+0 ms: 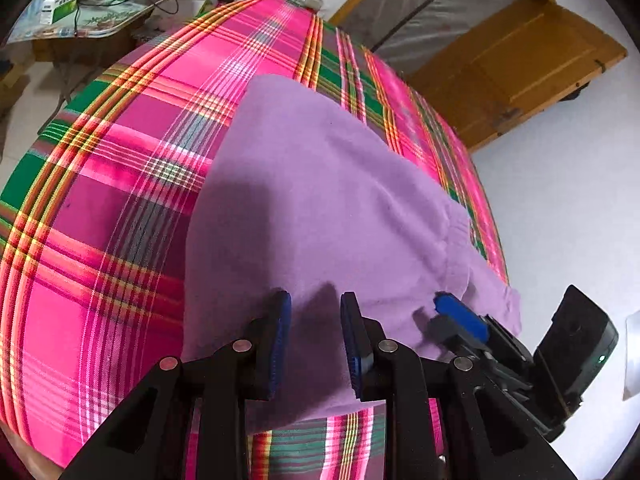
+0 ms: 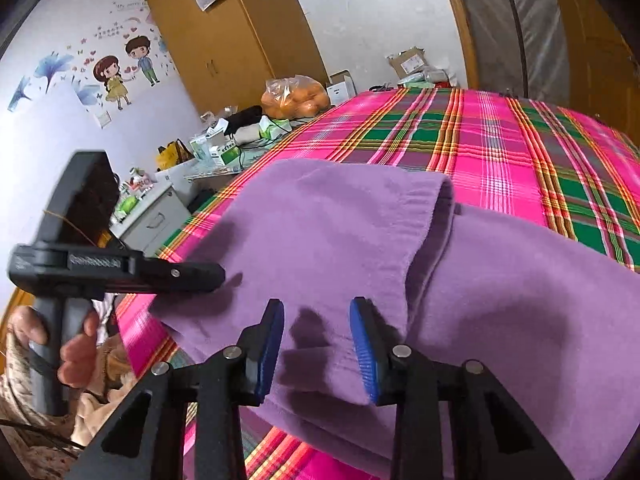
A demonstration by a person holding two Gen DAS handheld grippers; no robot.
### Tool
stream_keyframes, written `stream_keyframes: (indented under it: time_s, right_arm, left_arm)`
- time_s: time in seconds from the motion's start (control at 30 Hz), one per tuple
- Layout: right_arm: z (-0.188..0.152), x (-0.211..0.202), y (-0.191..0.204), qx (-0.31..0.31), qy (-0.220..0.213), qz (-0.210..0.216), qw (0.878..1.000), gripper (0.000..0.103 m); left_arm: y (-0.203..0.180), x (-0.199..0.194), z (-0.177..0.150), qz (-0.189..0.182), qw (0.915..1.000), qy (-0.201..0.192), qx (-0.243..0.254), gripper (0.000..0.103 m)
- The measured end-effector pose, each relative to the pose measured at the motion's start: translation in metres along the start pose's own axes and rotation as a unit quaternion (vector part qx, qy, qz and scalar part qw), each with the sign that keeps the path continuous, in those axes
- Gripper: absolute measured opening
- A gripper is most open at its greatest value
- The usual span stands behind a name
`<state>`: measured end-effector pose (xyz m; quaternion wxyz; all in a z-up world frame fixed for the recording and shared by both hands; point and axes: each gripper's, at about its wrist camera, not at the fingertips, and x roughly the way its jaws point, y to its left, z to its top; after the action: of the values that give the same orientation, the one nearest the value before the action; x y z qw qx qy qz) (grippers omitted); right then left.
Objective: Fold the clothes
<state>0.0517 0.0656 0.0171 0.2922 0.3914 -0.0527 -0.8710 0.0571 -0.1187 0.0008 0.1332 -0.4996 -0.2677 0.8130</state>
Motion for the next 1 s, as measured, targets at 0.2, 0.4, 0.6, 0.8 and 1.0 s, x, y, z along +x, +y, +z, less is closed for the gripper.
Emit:
stream_keyframes:
  time_s: [0.2, 0.4, 0.6, 0.8, 1.0]
  right_arm:
    - [-0.002, -0.012, -0.016, 0.018, -0.014, -0.018, 1.0, 0.035]
    - [-0.02, -0.031, -0.058, 0.069, -0.009, -0.08, 0.994, 0.038]
    - [-0.045, -0.079, -0.121, 0.139, -0.039, -0.139, 0.98, 0.033]
    - [-0.061, -0.117, -0.165, 0.17, -0.059, -0.234, 0.955, 0.024]
    - [-0.072, -0.148, -0.205, 0.203, -0.059, -0.316, 0.925, 0.021]
  left_arm:
    - [-0.031, -0.002, 0.0, -0.004, 0.9993, -0.021, 0.031, 0.027]
    - [-0.076, 0.027, 0.003, -0.026, 0.9966, 0.01, 0.078, 0.027]
    - [-0.119, 0.06, -0.004, -0.036, 0.9903, 0.046, 0.126, 0.027]
    - [-0.146, 0.078, 0.002, -0.033, 0.9882, 0.037, 0.145, 0.029]
    - [-0.172, 0.097, -0.002, -0.055, 0.9828, 0.059, 0.166, 0.029]
